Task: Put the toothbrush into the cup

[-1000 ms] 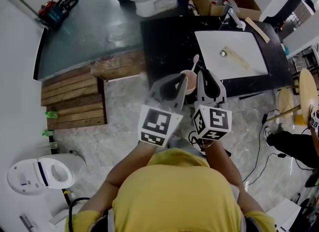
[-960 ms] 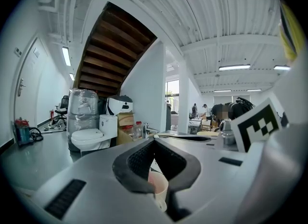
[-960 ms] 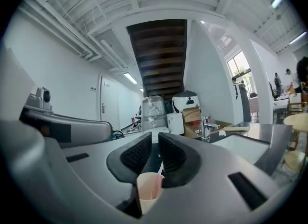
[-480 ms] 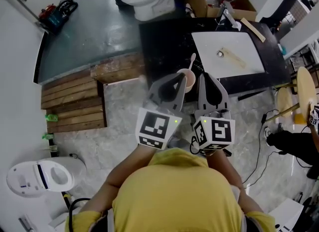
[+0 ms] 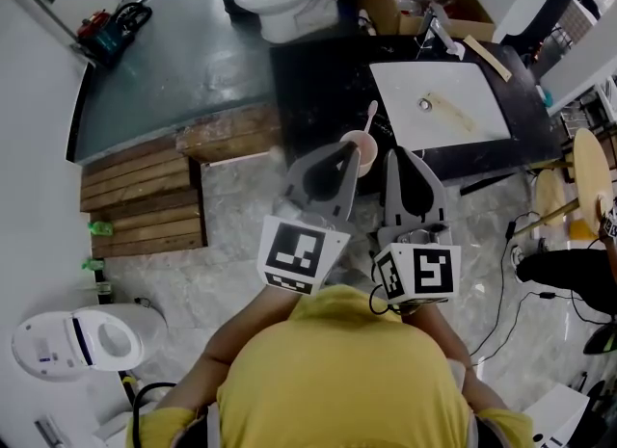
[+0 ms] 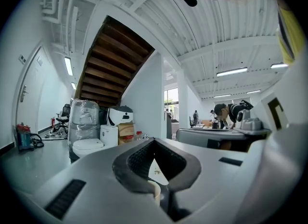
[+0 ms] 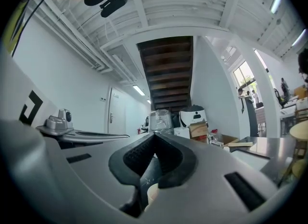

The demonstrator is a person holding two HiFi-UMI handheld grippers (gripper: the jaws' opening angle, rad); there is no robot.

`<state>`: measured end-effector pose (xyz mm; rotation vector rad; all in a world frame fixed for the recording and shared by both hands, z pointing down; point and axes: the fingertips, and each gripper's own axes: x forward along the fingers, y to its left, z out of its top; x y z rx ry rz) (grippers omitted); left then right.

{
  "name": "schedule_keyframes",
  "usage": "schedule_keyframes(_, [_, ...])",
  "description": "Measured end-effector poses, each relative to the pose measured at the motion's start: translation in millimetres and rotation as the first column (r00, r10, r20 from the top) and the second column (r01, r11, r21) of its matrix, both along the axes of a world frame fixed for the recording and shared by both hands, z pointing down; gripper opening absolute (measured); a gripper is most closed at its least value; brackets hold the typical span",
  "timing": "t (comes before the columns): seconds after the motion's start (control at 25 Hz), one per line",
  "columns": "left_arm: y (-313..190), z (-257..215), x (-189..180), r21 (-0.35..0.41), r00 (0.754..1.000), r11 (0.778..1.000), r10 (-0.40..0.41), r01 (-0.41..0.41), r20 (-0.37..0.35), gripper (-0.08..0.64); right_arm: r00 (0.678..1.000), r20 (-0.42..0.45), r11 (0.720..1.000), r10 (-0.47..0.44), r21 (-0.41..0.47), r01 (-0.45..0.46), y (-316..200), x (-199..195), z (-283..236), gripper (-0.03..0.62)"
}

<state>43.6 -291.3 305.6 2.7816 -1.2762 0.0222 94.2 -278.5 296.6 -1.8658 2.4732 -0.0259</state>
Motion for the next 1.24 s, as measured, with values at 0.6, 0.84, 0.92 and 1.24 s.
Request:
schedule_keyframes(0.6, [1.3, 1.4, -0.6, 0.0, 1.0, 1.0, 0.009, -0.009, 0.002, 0.008, 1.0, 0.001, 1.0, -0.007, -0.029, 0.007, -1.4, -4.5, 8.7, 0.015])
schedule_keyframes(0.84, [2.3, 0.7, -0.5, -0.003, 1.0, 1.0, 0.013, -0.013, 0.002, 0.008, 1.0, 0.002, 0.999, -0.004, -0.036, 0.004, -0.2, -6.1, 9.2, 0.015])
schedule_keyframes(0.92, [2.5, 0.8, -0.3, -0.003, 1.0, 1.0, 0.013, -0.013, 0.003, 0.008, 1.0, 0.001, 0.999, -0.005, -0.037, 0.005, 0.2, -6.5, 9.2, 0.015])
schedule_keyframes(1.24, [3.3, 1.3, -1.1, -0.004, 1.0, 1.0, 0.013, -0.013, -0.001, 0.008, 1.0, -0.003, 0.999, -0.008, -0.039, 0.008, 1.7, -8.5, 10.5, 0.015])
